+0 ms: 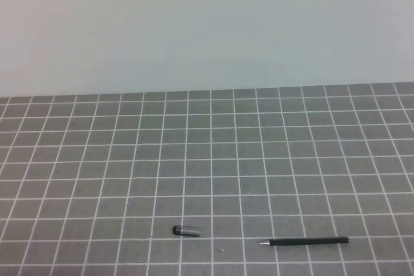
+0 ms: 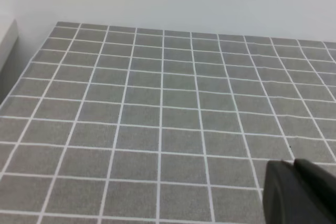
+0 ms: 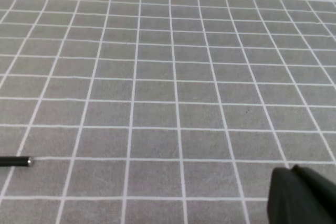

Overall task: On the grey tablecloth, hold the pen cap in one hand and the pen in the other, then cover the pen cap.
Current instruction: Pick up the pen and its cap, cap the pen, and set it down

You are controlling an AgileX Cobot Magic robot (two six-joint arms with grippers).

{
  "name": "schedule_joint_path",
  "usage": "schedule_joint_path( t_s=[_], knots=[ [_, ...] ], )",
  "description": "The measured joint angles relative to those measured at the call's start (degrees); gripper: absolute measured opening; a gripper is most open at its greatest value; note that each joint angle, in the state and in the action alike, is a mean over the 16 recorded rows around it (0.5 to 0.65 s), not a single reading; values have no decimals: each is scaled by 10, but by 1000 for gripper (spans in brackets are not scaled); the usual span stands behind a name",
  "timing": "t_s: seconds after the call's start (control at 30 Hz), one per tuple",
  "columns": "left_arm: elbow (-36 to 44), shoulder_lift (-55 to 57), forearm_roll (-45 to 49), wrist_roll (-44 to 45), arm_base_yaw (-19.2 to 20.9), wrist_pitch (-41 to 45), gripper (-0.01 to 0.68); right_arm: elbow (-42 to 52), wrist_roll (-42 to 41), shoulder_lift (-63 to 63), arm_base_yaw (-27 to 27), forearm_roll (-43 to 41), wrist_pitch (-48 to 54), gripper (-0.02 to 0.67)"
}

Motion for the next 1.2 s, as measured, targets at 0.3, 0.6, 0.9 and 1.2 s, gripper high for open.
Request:
schedule_joint_path(
  t_s=[0.3,0.6,0.9,1.2],
  knots=[
    [0,0,0,0,0,0,1,0,0,0,0,0,0,-3],
    [0,0,1,0,0,-53,1,0,0,0,0,-9,-33,-3],
    [0,0,21,31,0,-208,1,0,2,0,0,-21,-201,-4],
    [0,0,69,87,0,-340,1,0,10,0,0,-6,-387,-4]
  ],
)
